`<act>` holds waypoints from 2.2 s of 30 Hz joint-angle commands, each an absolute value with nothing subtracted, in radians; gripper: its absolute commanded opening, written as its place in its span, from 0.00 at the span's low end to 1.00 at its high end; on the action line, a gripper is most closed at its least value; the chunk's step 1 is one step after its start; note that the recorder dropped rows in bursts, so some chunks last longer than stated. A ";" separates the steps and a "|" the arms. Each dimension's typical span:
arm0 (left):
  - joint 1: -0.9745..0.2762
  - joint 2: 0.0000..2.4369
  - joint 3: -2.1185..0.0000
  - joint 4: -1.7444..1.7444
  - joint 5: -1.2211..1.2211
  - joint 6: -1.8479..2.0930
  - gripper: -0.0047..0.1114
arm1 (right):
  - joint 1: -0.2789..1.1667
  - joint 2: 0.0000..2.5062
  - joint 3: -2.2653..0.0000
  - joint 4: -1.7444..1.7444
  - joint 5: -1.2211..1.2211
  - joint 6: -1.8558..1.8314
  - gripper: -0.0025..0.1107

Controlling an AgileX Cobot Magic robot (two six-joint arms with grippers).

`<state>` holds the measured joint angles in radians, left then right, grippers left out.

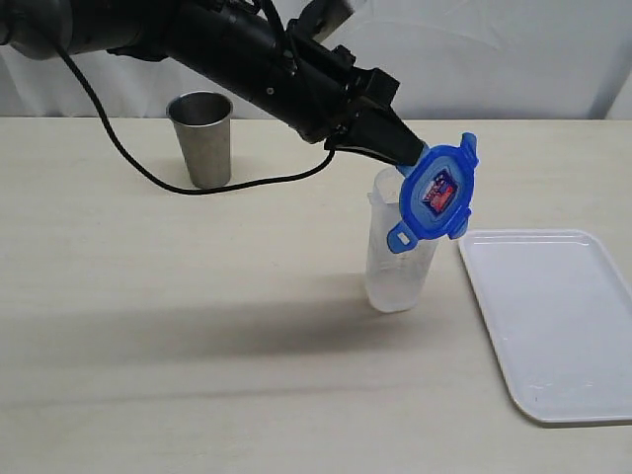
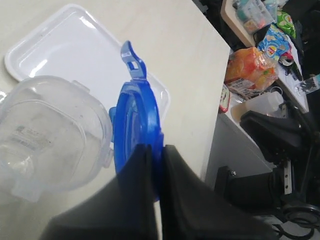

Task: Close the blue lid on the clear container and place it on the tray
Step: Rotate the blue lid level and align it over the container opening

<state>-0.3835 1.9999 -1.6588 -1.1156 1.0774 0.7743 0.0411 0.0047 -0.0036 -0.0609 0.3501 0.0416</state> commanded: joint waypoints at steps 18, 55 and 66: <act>-0.383 1.998 -1.664 -1.022 0.989 0.736 0.04 | 0.038 0.000 0.000 -0.059 0.345 0.042 0.06; -0.312 2.064 -1.664 -1.169 1.112 0.796 0.04 | 0.038 0.000 0.000 -0.059 0.345 0.042 0.06; -0.312 2.067 -1.664 -1.256 1.182 0.846 0.04 | 0.038 0.000 0.000 -0.059 0.345 0.042 0.06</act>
<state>-0.3124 2.0686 -1.6588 -1.2011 1.1577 0.8248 0.0411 0.0047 -0.0036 -0.0609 0.3501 0.0416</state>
